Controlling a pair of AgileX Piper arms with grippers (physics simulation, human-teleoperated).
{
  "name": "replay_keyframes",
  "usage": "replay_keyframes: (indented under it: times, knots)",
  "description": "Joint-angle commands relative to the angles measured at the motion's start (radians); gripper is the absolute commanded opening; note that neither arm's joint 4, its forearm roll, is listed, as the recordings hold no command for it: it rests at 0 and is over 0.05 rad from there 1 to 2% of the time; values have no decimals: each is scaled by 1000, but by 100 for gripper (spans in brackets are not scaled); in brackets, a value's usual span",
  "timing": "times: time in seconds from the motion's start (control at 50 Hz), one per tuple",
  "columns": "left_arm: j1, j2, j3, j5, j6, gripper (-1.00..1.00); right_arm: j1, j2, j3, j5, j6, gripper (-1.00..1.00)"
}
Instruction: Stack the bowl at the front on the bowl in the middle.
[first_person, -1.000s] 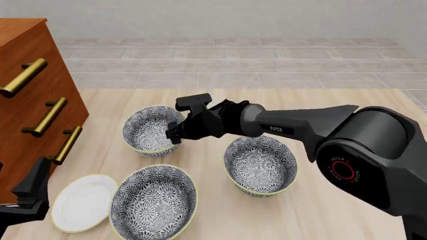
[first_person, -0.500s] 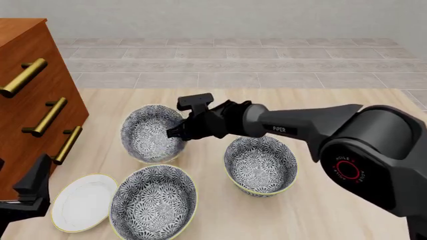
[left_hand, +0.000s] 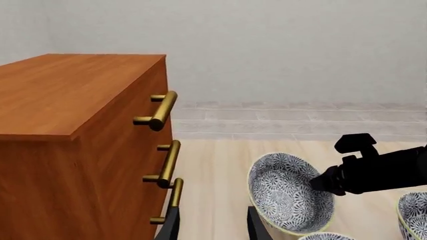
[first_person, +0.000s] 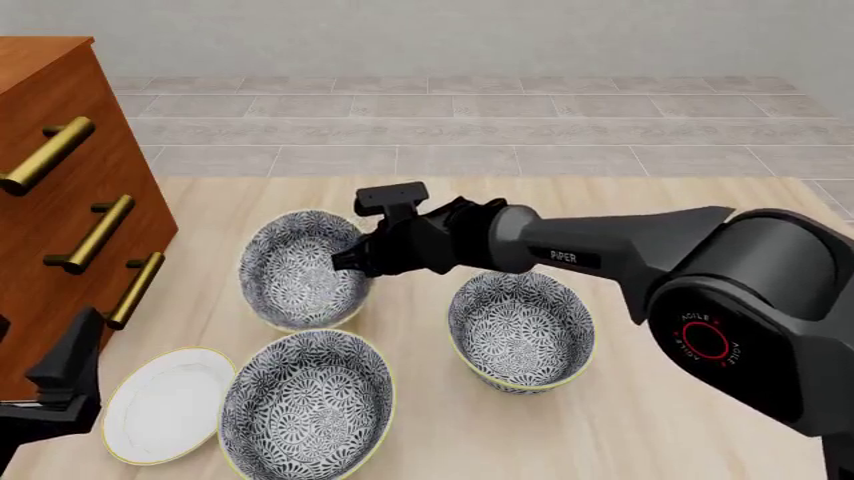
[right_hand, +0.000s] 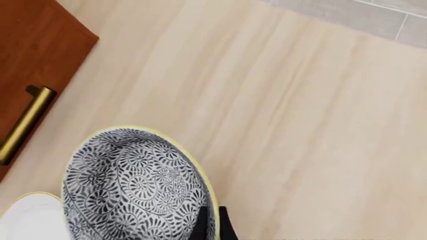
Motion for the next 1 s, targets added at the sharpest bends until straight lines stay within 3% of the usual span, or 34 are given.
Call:
replay_keyframes:
  times: [0.02, 0.46, 0.88, 1.0]
  knots:
    - [-2, 77, 0, -74, 2, 100, -14, -26, 21, -3, 22, -100]
    - [-6, 11, 2, -12, 2, 100, -16, -160, 15, 33, 34, -100]
    - [-20, -228, -12, 188, -13, 100, -37, -277, 6, 75, -2, -100]
    - [-25, -204, -7, 160, 2, 100, -37, -302, 4, 85, -6, -100]
